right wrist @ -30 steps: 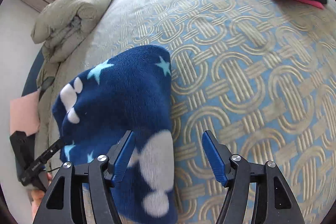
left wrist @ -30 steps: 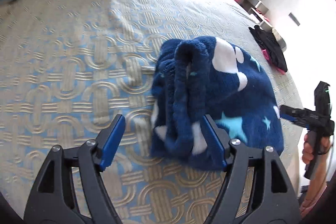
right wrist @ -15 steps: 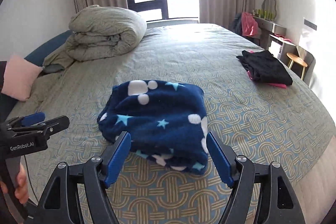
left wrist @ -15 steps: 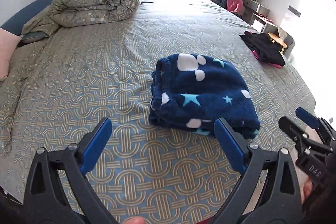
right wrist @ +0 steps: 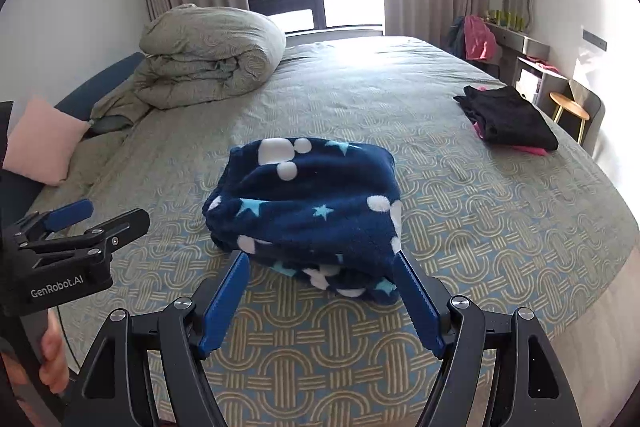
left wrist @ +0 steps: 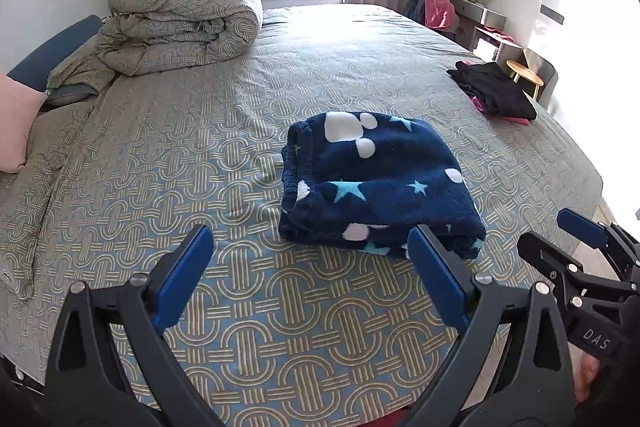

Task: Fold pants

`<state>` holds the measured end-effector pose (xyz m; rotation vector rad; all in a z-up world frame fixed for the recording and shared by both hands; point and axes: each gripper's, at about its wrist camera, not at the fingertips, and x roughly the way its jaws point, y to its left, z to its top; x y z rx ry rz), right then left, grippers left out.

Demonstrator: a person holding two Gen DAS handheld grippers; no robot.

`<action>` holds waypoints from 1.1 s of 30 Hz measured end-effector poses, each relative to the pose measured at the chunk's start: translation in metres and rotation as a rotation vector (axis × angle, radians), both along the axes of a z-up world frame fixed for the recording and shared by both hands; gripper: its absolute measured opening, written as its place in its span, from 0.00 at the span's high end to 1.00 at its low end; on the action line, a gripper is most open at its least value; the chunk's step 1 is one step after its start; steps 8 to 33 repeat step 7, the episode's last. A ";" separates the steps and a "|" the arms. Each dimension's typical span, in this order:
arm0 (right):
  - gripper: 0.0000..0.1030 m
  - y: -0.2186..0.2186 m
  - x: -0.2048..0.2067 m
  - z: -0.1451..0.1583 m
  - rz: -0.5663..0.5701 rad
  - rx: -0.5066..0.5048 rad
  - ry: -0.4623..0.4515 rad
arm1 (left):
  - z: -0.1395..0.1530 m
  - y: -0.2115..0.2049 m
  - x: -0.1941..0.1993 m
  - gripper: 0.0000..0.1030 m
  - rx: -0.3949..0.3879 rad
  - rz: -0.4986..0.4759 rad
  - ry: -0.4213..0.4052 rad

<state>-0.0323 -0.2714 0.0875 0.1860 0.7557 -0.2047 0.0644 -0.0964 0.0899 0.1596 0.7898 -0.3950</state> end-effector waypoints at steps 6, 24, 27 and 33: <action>0.26 -0.004 -0.002 -0.002 -0.011 0.009 0.007 | 0.003 -0.008 -0.006 0.05 0.019 -0.010 -0.020; 0.26 -0.004 -0.003 -0.001 -0.011 0.009 0.005 | 0.003 -0.009 -0.006 0.05 0.020 -0.009 -0.021; 0.26 -0.004 -0.003 -0.001 -0.011 0.009 0.005 | 0.003 -0.009 -0.006 0.05 0.020 -0.009 -0.021; 0.26 -0.004 -0.003 -0.001 -0.011 0.009 0.005 | 0.003 -0.009 -0.006 0.05 0.020 -0.009 -0.021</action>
